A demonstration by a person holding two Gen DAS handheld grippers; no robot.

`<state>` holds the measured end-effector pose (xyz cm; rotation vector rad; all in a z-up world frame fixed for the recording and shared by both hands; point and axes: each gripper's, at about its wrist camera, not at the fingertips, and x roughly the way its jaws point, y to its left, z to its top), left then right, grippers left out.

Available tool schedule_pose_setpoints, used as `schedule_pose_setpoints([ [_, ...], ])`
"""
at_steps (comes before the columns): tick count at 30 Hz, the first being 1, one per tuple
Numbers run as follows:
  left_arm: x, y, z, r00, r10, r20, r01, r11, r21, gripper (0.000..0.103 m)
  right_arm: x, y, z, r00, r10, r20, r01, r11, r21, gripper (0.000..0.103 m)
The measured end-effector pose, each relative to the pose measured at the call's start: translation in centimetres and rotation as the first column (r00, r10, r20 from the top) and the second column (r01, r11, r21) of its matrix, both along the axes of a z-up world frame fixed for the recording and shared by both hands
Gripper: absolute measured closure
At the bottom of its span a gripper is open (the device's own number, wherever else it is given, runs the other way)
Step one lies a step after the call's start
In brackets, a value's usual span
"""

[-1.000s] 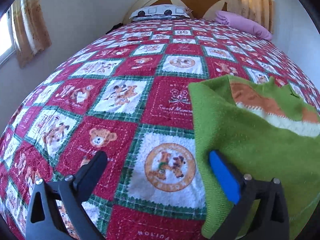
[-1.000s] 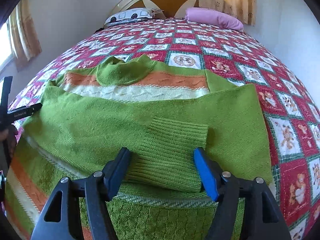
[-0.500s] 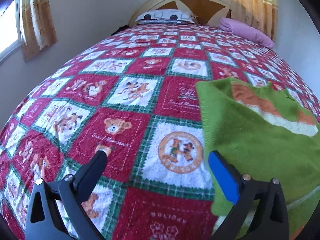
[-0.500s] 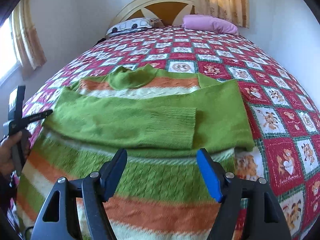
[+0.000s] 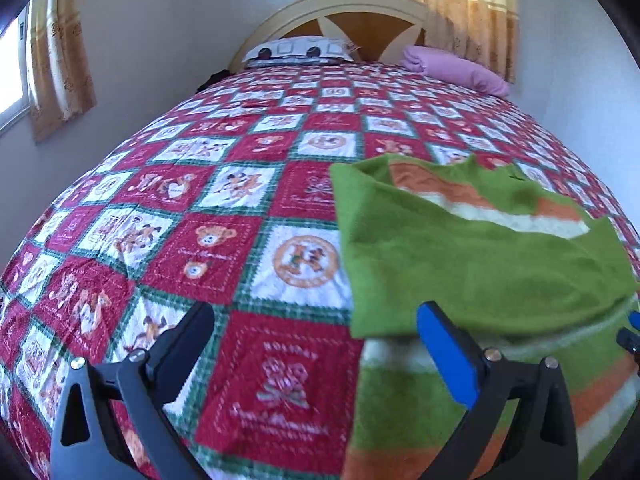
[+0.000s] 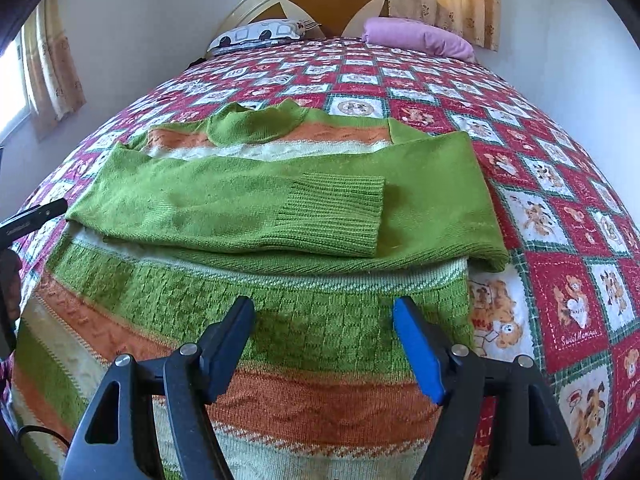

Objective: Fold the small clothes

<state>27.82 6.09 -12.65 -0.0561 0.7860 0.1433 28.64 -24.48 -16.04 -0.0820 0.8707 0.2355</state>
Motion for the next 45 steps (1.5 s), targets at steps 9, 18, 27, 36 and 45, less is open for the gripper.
schedule_pose_setpoints([
  [9,-2.4,-1.6,0.7,0.999,-0.049,0.016,0.049,0.999,0.014,0.000,-0.9,-0.3,0.1,1.000,0.000,0.001,0.000,1.000,-0.004,0.030],
  [18,-4.9,-2.3,0.9,0.998,-0.067,0.018,0.067,0.998,0.008,0.000,-2.7,-0.8,1.1,1.000,-0.005,0.005,0.005,1.000,0.004,0.030],
  [27,-9.5,-2.7,2.0,0.990,-0.132,0.040,0.133,0.991,-0.021,0.000,-7.1,-0.8,2.9,0.999,0.034,0.020,-0.033,0.999,-0.019,0.030],
  [36,-15.1,-2.7,2.3,0.977,-0.208,0.038,0.210,0.977,-0.040,0.000,-13.1,-0.9,4.6,0.995,0.100,0.009,-0.100,0.995,-0.026,0.029],
  [45,-20.6,-2.3,1.2,0.968,-0.253,-0.003,0.252,0.965,-0.073,0.000,-19.0,-2.7,4.2,0.995,0.098,-0.015,-0.099,0.992,-0.077,0.029],
])
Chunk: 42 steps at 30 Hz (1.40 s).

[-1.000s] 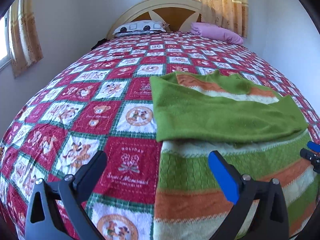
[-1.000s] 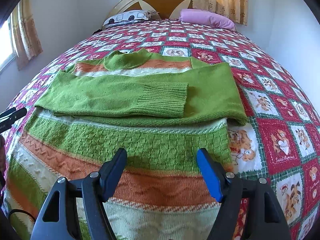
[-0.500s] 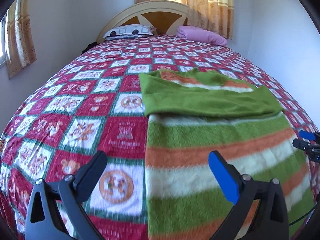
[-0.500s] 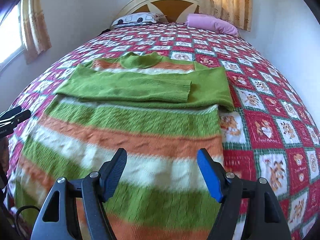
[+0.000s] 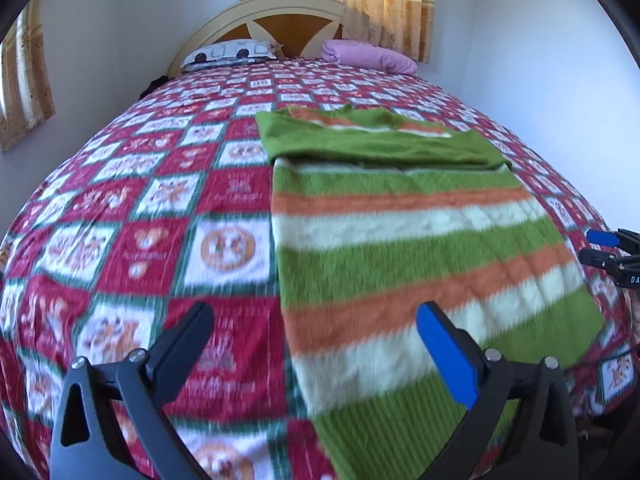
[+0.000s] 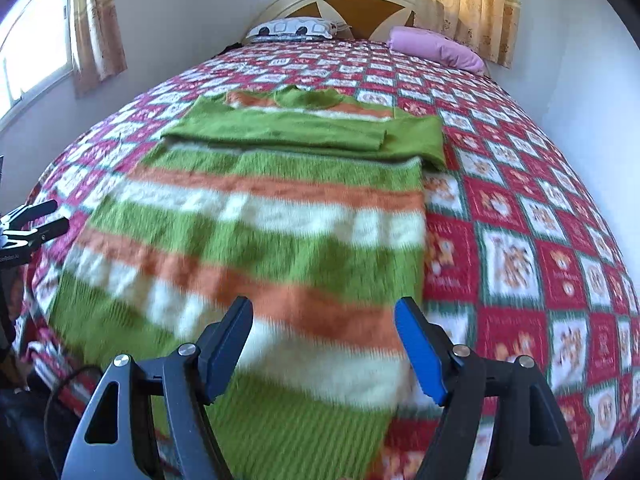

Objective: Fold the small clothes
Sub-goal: 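Move both grippers down to the green ribbed hem of the sweater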

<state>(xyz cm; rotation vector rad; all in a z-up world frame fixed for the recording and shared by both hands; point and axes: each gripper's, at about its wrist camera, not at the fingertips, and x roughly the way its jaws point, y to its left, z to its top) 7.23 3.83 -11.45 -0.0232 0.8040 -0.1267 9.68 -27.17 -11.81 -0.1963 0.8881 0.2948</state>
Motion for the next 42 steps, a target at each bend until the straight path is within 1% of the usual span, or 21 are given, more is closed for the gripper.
schedule_pose_setpoints([
  [4,-1.5,0.4,-0.7,1.000,0.000,-0.029,-0.001,1.000,-0.019,0.000,-1.5,-0.8,-0.9,1.000,-0.017,-0.022,0.017,1.000,-0.004,0.029],
  [7,-2.3,0.3,-1.1,0.999,-0.002,-0.049,0.001,1.000,-0.020,0.000,-2.4,-1.3,-1.6,0.999,-0.026,-0.037,0.026,1.000,-0.005,0.029],
  [10,-3.1,0.6,-1.4,0.997,-0.001,-0.074,-0.003,0.999,-0.054,0.001,-3.4,-1.5,-2.1,0.998,-0.030,-0.049,0.029,0.999,-0.016,0.029],
  [13,-3.9,0.6,-2.0,0.994,-0.016,-0.111,0.006,0.996,-0.088,0.009,-4.4,-2.0,-2.6,0.998,-0.035,-0.058,0.034,0.999,-0.017,0.029],
  [17,-4.9,0.4,-2.9,0.985,-0.047,-0.167,0.023,0.989,-0.146,0.031,-5.8,-3.0,-3.0,0.997,-0.059,-0.050,0.058,0.998,-0.016,0.029],
  [20,-5.5,0.2,-3.3,0.981,-0.048,-0.187,0.019,0.988,-0.156,0.032,-6.3,-3.7,-3.1,0.996,-0.078,-0.054,0.078,0.997,0.002,0.029],
  [22,-5.6,0.2,-3.6,0.979,-0.048,-0.200,0.016,0.987,-0.160,0.038,-6.5,-4.3,-3.4,0.994,-0.094,-0.057,0.095,0.995,0.012,0.029],
  [23,-5.6,0.1,-3.7,0.977,-0.051,-0.205,0.017,0.986,-0.165,0.042,-6.6,-4.4,-3.5,0.993,-0.099,-0.057,0.100,0.995,0.014,0.029],
  [26,-5.6,-0.2,-4.0,0.974,-0.062,-0.216,0.024,0.985,-0.173,0.044,-6.9,-5.1,-3.8,0.991,-0.119,-0.061,0.121,0.992,0.031,0.029],
  [28,-5.4,-0.3,-4.4,0.969,-0.067,-0.236,0.023,0.983,-0.181,0.053,-6.9,-5.4,-3.7,0.990,-0.128,-0.058,0.131,0.991,0.042,0.029],
  [31,-5.6,-0.3,-4.3,0.971,-0.063,-0.231,0.023,0.984,-0.175,0.054,-6.9,-6.0,-3.6,0.987,-0.151,-0.050,0.154,0.986,0.058,0.029],
  [33,-5.7,-0.4,-4.4,0.971,-0.067,-0.231,0.026,0.984,-0.176,0.061,-6.9,-6.6,-3.6,0.985,-0.164,-0.050,0.168,0.983,0.078,0.029],
  [35,-5.7,-0.4,-4.4,0.971,-0.066,-0.229,0.026,0.985,-0.172,0.061,-6.9,-6.9,-3.6,0.984,-0.172,-0.052,0.176,0.980,0.090,0.029],
  [36,-5.7,-0.4,-4.4,0.971,-0.068,-0.228,0.028,0.985,-0.172,0.063,-6.9,-6.9,-3.6,0.984,-0.173,-0.052,0.177,0.980,0.093,0.029],
  [38,-5.8,-0.5,-4.4,0.971,-0.071,-0.229,0.031,0.984,-0.174,0.067,-6.9,-6.9,-3.6,0.984,-0.171,-0.051,0.175,0.979,0.108,0.029],
  [40,-5.7,-0.5,-4.4,0.971,-0.071,-0.226,0.031,0.984,-0.175,0.068,-7.0,-6.7,-3.5,0.986,-0.161,-0.048,0.166,0.979,0.121,0.029],
  [42,-5.8,-0.5,-4.3,0.972,-0.069,-0.223,0.029,0.984,-0.175,0.073,-7.3,-6.3,-3.4,0.989,-0.140,-0.044,0.145,0.981,0.131,0.029],
])
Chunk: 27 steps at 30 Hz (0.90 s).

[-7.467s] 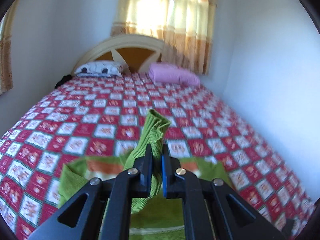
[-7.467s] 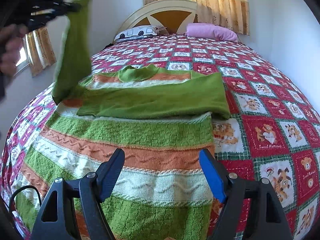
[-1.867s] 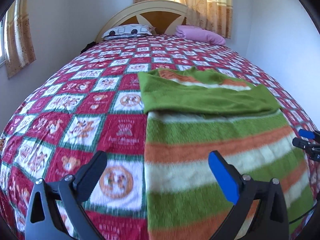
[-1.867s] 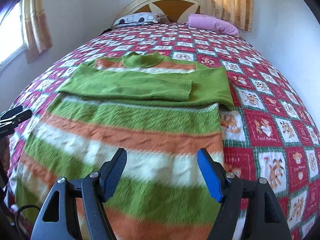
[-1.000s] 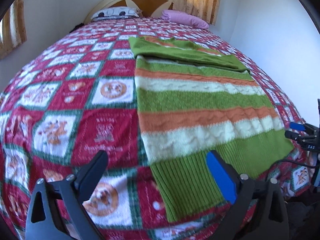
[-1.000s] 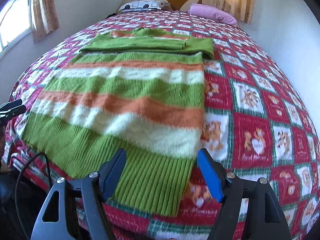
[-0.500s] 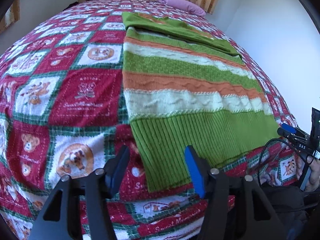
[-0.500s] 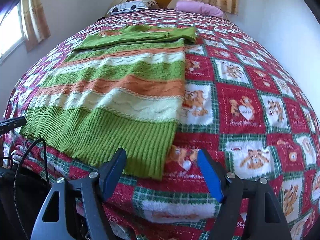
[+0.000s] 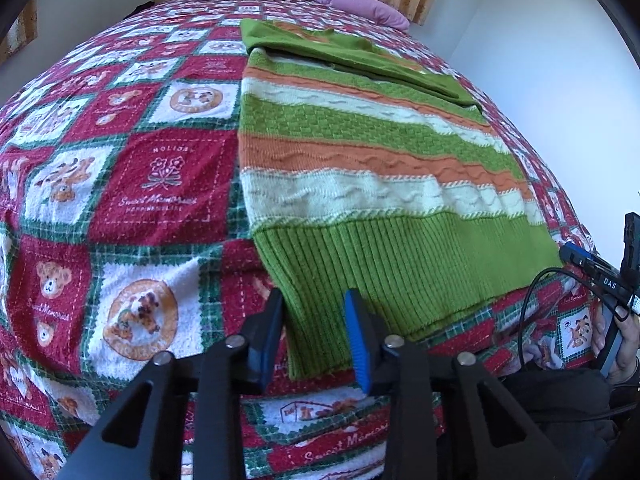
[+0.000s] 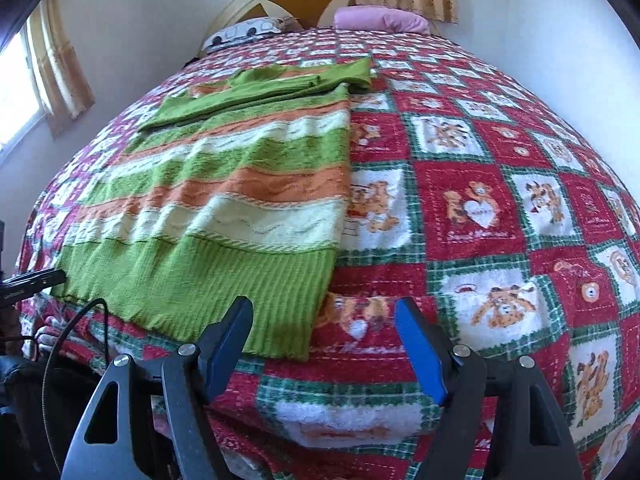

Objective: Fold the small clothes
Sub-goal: 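Move both grippers down to the green ribbed hem of the sweater, then close both grippers on the ribbed hem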

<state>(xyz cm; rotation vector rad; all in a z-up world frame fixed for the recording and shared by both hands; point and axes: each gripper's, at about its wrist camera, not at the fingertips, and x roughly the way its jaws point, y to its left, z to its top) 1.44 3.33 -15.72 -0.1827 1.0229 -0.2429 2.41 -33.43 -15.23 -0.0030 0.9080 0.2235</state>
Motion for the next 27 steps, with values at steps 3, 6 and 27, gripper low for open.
schedule_pose_setpoints([
  [3,-0.1,0.0,0.1,1.000,-0.001,0.005,0.001,1.000,0.002,0.073,-0.2,0.7,-0.2,1.000,0.024,-0.009,-0.024,1.000,0.004,0.029],
  [6,-0.1,-0.1,0.2,1.000,0.000,0.009,0.000,1.000,0.004,0.073,-0.4,1.5,-0.8,0.999,0.046,-0.023,-0.047,0.999,-0.005,0.041],
  [27,-0.5,1.3,4.4,0.983,-0.047,0.176,0.043,0.999,0.025,0.098,-1.8,-0.5,3.5,0.989,0.017,0.144,-0.040,0.987,0.158,0.094],
])
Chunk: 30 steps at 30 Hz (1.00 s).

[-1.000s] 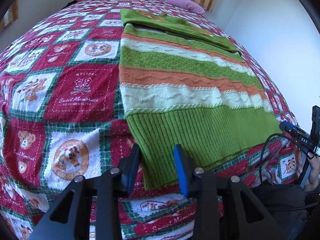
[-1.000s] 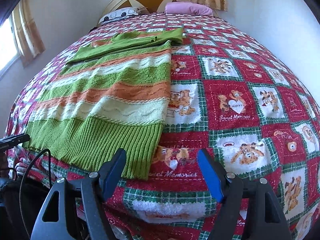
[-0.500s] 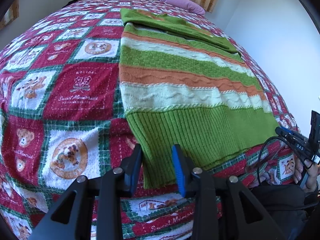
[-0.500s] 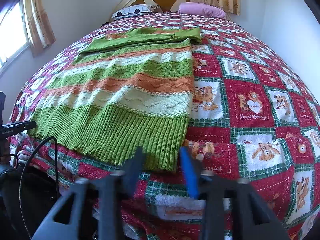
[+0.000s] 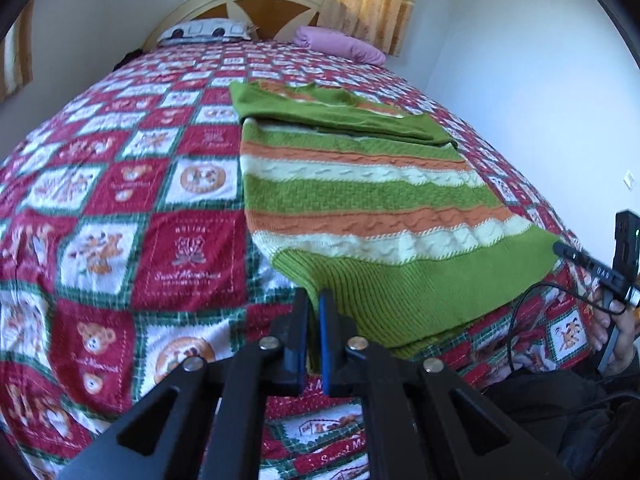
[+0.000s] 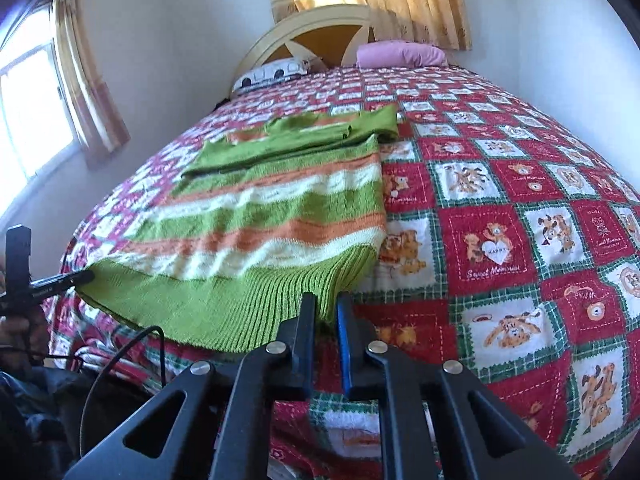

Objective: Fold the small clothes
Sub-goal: 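Close both grippers on the ribbed hem, then lift the hem with both grippers and fold it over toward the collar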

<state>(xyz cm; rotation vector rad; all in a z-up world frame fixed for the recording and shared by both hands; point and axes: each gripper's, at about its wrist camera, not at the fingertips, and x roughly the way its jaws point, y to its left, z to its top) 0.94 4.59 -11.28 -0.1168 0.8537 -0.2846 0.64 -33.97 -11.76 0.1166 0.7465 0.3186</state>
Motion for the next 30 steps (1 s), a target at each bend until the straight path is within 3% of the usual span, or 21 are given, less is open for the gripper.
schedule_pose_setpoints([
  [8,2.4,-0.1,1.6,0.997,0.003,0.076,-0.010,0.996,0.094,0.098,2.0,-0.3,3.0,0.998,-0.021,0.063,0.018,0.999,0.051,0.095],
  [30,13.2,2.0,7.7,0.984,0.055,0.167,-0.061,0.998,0.028,0.098,12.6,2.0,10.8,0.979,-0.020,0.203,0.014,0.999,0.032,0.095],
])
